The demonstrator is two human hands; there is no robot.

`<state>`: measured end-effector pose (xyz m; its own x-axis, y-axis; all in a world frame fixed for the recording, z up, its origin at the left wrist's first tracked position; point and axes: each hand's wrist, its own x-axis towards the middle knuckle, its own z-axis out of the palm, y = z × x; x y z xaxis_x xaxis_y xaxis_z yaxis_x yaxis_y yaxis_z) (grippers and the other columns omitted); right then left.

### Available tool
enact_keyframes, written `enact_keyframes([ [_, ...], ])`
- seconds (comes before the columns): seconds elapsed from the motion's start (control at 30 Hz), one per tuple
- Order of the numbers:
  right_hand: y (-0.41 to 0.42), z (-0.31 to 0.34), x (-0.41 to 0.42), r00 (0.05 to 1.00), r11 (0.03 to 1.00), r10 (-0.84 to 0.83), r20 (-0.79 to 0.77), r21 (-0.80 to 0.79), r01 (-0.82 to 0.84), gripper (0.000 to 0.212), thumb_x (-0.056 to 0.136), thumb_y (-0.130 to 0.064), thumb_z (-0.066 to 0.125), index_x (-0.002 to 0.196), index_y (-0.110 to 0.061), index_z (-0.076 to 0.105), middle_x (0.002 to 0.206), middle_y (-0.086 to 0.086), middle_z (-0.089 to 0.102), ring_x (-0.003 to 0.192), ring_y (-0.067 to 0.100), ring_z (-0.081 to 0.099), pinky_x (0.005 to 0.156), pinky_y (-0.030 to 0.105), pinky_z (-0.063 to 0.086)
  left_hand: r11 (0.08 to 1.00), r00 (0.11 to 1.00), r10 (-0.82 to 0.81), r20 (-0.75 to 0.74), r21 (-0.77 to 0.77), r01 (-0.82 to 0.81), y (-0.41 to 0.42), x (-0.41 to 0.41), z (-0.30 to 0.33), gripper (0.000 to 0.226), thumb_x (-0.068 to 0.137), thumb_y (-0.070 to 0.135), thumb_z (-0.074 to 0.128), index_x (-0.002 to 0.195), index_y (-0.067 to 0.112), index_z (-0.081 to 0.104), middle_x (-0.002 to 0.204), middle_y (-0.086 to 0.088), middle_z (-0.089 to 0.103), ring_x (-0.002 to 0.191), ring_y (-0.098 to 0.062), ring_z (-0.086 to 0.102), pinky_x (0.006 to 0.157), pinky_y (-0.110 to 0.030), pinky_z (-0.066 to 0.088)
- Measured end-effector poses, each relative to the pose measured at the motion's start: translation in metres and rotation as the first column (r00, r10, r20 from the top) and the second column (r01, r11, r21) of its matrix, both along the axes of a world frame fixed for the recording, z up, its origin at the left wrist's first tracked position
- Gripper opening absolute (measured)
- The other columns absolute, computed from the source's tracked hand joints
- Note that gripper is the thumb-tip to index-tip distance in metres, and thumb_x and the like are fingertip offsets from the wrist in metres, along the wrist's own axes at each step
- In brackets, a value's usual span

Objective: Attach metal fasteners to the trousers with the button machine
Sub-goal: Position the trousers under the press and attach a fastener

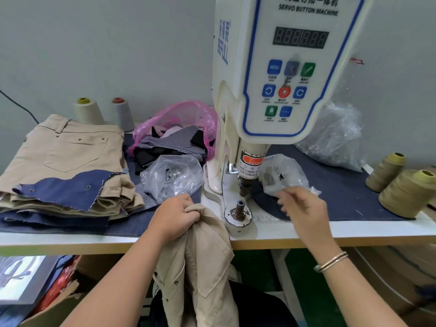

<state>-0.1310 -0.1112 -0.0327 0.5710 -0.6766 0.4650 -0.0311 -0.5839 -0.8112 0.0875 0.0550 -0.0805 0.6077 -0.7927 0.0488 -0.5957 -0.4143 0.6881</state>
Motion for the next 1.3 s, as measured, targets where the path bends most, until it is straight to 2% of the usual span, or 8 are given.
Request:
enact_keyframes([
  [0.17,0.079,0.019,0.048,0.879,0.827,0.471,-0.073,-0.31,-0.469,0.027,0.09,-0.016,0.056,0.073,0.002,0.067,0.069,0.01,0.061,0.065,0.022,0.057,0.062,0.034,0.047,1.0,1.0,0.02,0.005,0.003,-0.02,0.0,-0.003,0.001,0.022,0.06,0.046,0.047,0.051,0.027,0.055,0.067,0.014,0.052,0.066,-0.01,0.051,0.06,-0.032,0.038],
  [0.23,0.101,0.016,0.084,0.856,0.797,0.492,-0.158,-0.312,-0.516,0.017,0.09,-0.009,0.056,0.091,0.001,0.07,0.087,0.011,0.066,0.081,0.022,0.061,0.077,0.027,0.047,0.988,0.987,0.101,-0.122,-0.102,-0.114,0.001,-0.006,0.001,0.061,0.051,0.05,0.044,0.088,0.008,0.068,0.077,0.017,0.061,0.079,-0.018,0.061,0.07,-0.031,0.049],
  [0.27,0.107,0.017,0.104,0.86,0.811,0.457,-0.227,-0.29,-0.508,0.019,0.091,-0.008,0.054,0.102,-0.001,0.069,0.096,0.011,0.065,0.089,0.021,0.06,0.082,0.025,0.044,0.974,0.971,0.156,-0.18,-0.134,-0.182,0.003,-0.006,0.0,0.086,0.047,0.051,0.043,0.11,-0.005,0.061,0.093,0.001,0.065,0.093,-0.028,0.061,0.082,-0.039,0.05],
  [0.33,0.109,0.016,0.146,0.843,0.85,0.316,-0.436,-0.265,-0.456,0.026,0.095,-0.008,0.047,0.113,-0.002,0.064,0.109,0.013,0.06,0.102,0.023,0.055,0.085,0.026,0.039,0.976,0.969,0.177,-0.173,-0.095,-0.195,0.003,-0.006,-0.002,0.09,0.052,0.045,0.043,0.124,-0.007,0.051,0.119,-0.024,0.058,0.112,-0.036,0.054,0.095,-0.043,0.043],
  [0.47,0.089,0.019,0.207,0.679,0.844,0.015,-0.734,-0.355,-0.402,0.027,0.093,-0.004,0.046,0.115,-0.001,0.061,0.119,0.015,0.059,0.11,0.027,0.057,0.085,0.03,0.042,0.992,0.996,0.082,-0.021,-0.09,-0.083,0.004,-0.006,0.007,0.045,0.054,0.052,0.04,0.082,0.025,0.063,0.093,-0.012,0.07,0.086,-0.03,0.063,0.072,-0.041,0.052],
  [0.63,0.078,0.005,0.245,0.483,0.842,-0.084,-0.872,-0.321,-0.433,0.029,0.09,-0.009,0.055,0.118,-0.007,0.062,0.12,0.008,0.063,0.11,0.025,0.06,0.078,0.031,0.045,0.994,0.999,0.04,-0.003,-0.104,-0.041,0.003,-0.004,0.003,0.03,0.048,0.05,0.037,0.054,0.026,0.054,0.069,-0.004,0.066,0.069,-0.031,0.06,0.059,-0.041,0.049],
  [0.83,0.071,-0.011,0.255,0.604,0.825,-0.131,-0.786,-0.424,-0.373,0.03,0.084,-0.005,0.057,0.114,-0.009,0.063,0.113,0.01,0.065,0.103,0.029,0.063,0.067,0.032,0.04,0.995,0.999,0.048,0.005,-0.092,-0.047,0.0,0.001,-0.004,0.021,0.052,0.053,0.038,0.049,0.033,0.045,0.066,0.002,0.062,0.064,-0.024,0.055,0.052,-0.028,0.032],
  [1.3,0.066,-0.02,0.258,0.651,0.834,-0.167,-0.74,-0.459,-0.308,0.026,0.085,0.002,0.05,0.107,-0.004,0.063,0.107,0.013,0.066,0.098,0.031,0.064,0.065,0.032,0.041,0.997,0.999,0.05,0.01,-0.059,-0.05,0.001,0.0,-0.003,0.014,0.06,0.041,0.044,0.052,0.03,0.044,0.058,0.009,0.051,0.063,-0.024,0.053,0.05,-0.027,0.03],
])
